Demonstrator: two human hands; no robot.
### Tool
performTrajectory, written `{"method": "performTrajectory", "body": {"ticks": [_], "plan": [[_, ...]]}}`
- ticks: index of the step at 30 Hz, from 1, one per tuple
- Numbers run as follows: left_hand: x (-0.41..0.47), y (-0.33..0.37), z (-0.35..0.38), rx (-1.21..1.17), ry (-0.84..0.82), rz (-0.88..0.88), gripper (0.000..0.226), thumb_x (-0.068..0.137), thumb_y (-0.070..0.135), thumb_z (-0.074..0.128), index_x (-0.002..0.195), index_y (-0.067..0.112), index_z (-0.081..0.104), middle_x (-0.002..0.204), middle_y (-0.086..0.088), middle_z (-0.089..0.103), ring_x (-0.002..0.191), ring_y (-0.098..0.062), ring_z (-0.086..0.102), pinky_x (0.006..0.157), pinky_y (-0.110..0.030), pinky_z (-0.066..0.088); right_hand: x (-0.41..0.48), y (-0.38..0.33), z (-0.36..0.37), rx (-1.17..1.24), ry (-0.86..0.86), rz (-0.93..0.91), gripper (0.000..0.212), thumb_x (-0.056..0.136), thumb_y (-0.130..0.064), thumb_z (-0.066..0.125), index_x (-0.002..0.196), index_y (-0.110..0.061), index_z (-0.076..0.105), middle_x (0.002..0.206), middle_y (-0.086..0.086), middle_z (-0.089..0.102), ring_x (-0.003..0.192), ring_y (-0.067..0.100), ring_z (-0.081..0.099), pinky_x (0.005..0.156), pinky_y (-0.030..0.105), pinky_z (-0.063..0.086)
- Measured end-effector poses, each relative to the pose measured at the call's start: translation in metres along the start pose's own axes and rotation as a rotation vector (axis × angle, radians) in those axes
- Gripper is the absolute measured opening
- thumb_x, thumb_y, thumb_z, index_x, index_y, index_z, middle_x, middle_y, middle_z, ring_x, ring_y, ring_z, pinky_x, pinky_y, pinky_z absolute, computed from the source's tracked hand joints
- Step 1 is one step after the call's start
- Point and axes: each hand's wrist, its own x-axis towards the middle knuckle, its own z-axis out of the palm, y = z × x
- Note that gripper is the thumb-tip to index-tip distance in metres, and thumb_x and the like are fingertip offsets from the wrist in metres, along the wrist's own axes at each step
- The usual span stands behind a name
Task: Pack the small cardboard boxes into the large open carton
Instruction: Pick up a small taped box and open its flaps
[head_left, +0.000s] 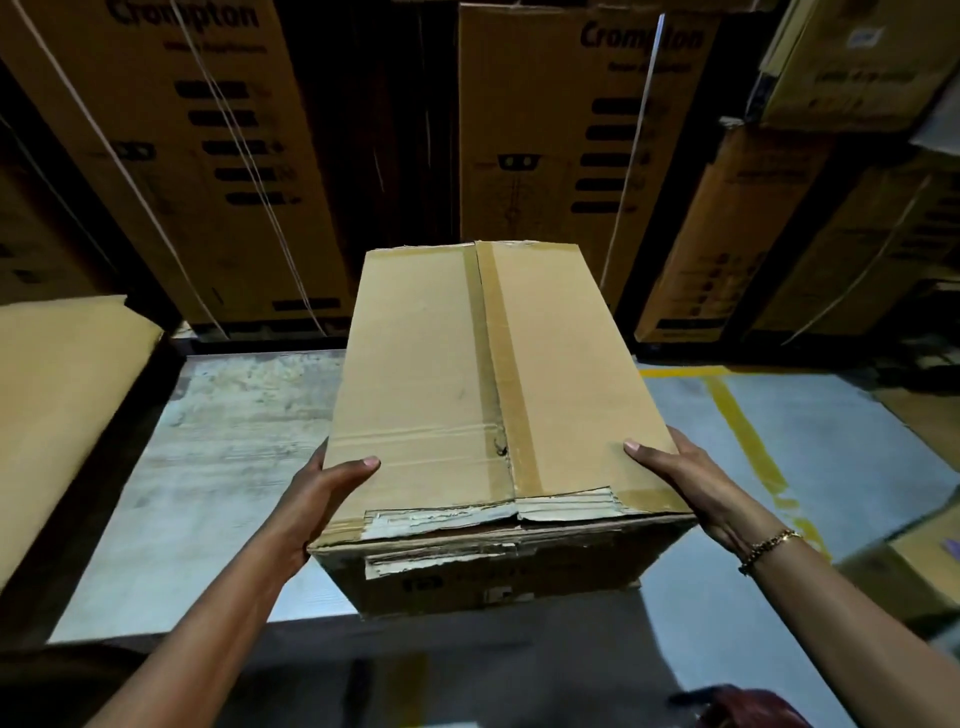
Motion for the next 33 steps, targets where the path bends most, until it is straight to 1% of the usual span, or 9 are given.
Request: {"method": "performTrajectory", "body": {"ticks": [5,8,11,13,17,20,23,27,33], "plan": [[-0.007,-0.004,0.015,0.015,0.009,-0.021,0.049,0.089,0.014,0.073,0.132,0.026,0.055,0.119,0.004,0.072,0.106,-0.005,0.069,0.079,-0.012,0.049,-0.009,0.006,-0.015,-0.065,0.014,0.01,0.053,0.085,-0.04,0.079,0.132,-0.03,0.057,0.119,-0.002,0.074,0.101,0.02,0.075,0.083,0.036,0.056],[-0.009,0.002,0.013,0.106,0.045,-0.001,0.054,0.084,0.02,0.079,0.132,0.029,0.056,0.121,0.006,0.071,0.116,-0.017,0.067,0.09,-0.026,0.051,-0.009,-0.004,-0.018,-0.238,0.011,0.007,0.066,0.085,-0.045,0.079,0.14,-0.027,0.048,0.126,-0.003,0.067,0.108,0.019,0.069,0.089,0.039,0.055],[-0.01,0.013,0.023,0.43,0.172,0.126,0.058,0.086,0.029,0.077,0.136,0.041,0.049,0.137,0.012,0.058,0.132,-0.024,0.053,0.105,-0.044,0.045,0.0,-0.027,-0.002,-0.659,0.144,-0.21,0.085,0.081,-0.066,0.07,0.151,-0.031,0.037,0.154,-0.001,0.047,0.137,0.025,0.05,0.108,0.049,0.044],[-0.01,0.017,0.04,0.815,0.278,0.177,0.068,0.096,0.044,0.062,0.155,0.034,0.029,0.163,0.003,0.028,0.147,-0.028,0.032,0.111,-0.048,0.037,-0.002,-0.046,0.029,-0.926,0.181,-0.384,0.101,0.077,-0.083,0.047,0.16,-0.029,0.026,0.169,-0.001,0.022,0.153,0.025,0.025,0.12,0.051,0.03],[-0.007,0.005,0.06,1.244,0.305,0.193,0.075,0.099,0.069,0.026,0.161,0.03,0.013,0.171,-0.004,0.001,0.155,-0.035,0.01,0.113,-0.054,0.037,-0.014,-0.071,0.098,-1.243,-0.043,-0.493,0.097,0.084,-0.081,0.043,0.162,-0.03,0.014,0.172,0.0,0.006,0.156,0.029,0.012,0.124,0.052,0.018],[-0.009,-0.001,0.057,1.281,0.319,0.221,0.076,0.098,0.071,0.022,0.161,0.029,0.014,0.171,-0.005,0.004,0.155,-0.035,0.011,0.113,-0.054,0.036,-0.025,-0.094,0.107,-1.419,-0.093,-0.49,0.089,0.087,-0.066,0.053,0.16,-0.029,0.02,0.169,0.001,0.021,0.147,0.031,0.034,0.115,0.048,0.032],[-0.011,-0.001,0.055,1.292,0.336,0.254,0.078,0.097,0.071,0.021,0.162,0.028,0.016,0.171,-0.006,0.007,0.155,-0.035,0.013,0.113,-0.053,0.034,-0.05,-0.138,0.074,-1.305,-0.022,-0.504,0.074,0.091,-0.055,0.057,0.157,-0.035,0.028,0.157,-0.001,0.044,0.127,0.029,0.055,0.094,0.039,0.047],[-0.012,0.0,0.059,1.306,0.347,0.268,0.087,0.09,0.077,0.01,0.16,0.028,0.021,0.17,-0.006,0.014,0.155,-0.033,0.012,0.117,-0.054,0.028,-0.073,-0.183,-0.011,-1.324,0.194,-0.464,0.063,0.088,-0.044,0.059,0.148,-0.045,0.038,0.144,0.0,0.06,0.12,0.031,0.062,0.093,0.045,0.054],[-0.027,0.004,0.079,1.32,0.23,0.328,0.108,0.072,0.097,0.002,0.161,0.036,0.016,0.171,0.002,0.004,0.157,-0.024,0.001,0.122,-0.059,0.005,-0.065,-0.18,-0.107,-1.502,0.325,-0.091,0.077,0.095,-0.035,0.069,0.159,-0.019,0.027,0.152,0.013,0.047,0.132,0.032,0.051,0.101,0.04,0.047]]}}
